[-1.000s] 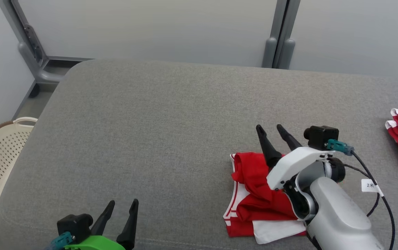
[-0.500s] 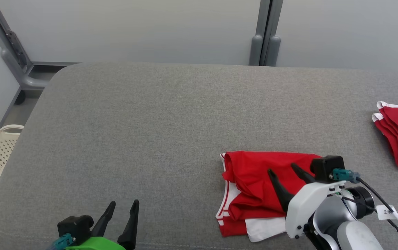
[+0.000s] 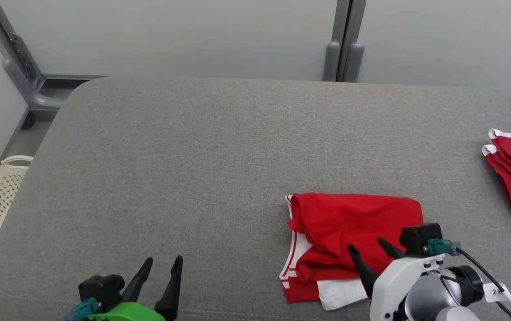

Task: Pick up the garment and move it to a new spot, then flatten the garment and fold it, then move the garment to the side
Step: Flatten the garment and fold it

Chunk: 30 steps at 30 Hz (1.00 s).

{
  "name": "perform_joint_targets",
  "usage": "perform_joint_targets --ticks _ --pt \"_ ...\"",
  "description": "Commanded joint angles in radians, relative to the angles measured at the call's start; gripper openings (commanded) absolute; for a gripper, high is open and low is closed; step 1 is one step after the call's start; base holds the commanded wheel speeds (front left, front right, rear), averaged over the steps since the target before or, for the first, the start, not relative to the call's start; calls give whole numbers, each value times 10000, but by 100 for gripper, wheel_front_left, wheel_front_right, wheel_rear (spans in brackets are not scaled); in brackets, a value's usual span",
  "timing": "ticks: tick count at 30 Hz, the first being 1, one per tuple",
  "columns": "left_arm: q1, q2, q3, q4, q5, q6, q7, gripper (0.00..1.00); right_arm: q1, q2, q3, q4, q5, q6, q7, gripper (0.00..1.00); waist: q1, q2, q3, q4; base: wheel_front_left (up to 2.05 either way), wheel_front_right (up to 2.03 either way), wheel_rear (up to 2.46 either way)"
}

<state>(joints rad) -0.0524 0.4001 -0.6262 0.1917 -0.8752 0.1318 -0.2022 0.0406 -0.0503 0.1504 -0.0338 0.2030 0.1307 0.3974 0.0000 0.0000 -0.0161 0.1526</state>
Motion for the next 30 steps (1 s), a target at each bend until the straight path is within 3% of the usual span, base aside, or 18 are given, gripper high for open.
perform_joint_targets --ticks 1,18,19,23,26,30 --pt "-164 22 -12 -1 26 -28 29 100 96 -16 17 85 94 -1 -49 100 0 0 -2 38 0 0 0" --pt "-197 41 -120 -32 28 41 83 100 -557 -17 11 2022 148 -1 -673 100 0 0 -21 485 0 0 0" --pt "-198 39 -127 -37 29 53 86 100 -589 -19 4 2121 153 -1 -704 99 0 0 -19 504 0 0 0" --pt "-199 54 -120 -51 10 80 72 100 -735 -19 83 2450 265 -1 -729 75 0 0 -7 549 0 0 0" --pt "-208 52 -117 -53 -5 92 58 100 -864 -18 196 2660 324 -1 -755 71 0 0 12 571 0 0 0" --pt "-277 48 -134 -41 -1 60 45 100 -1008 -18 405 2811 434 -1 -817 75 0 0 40 621 0 0 0"
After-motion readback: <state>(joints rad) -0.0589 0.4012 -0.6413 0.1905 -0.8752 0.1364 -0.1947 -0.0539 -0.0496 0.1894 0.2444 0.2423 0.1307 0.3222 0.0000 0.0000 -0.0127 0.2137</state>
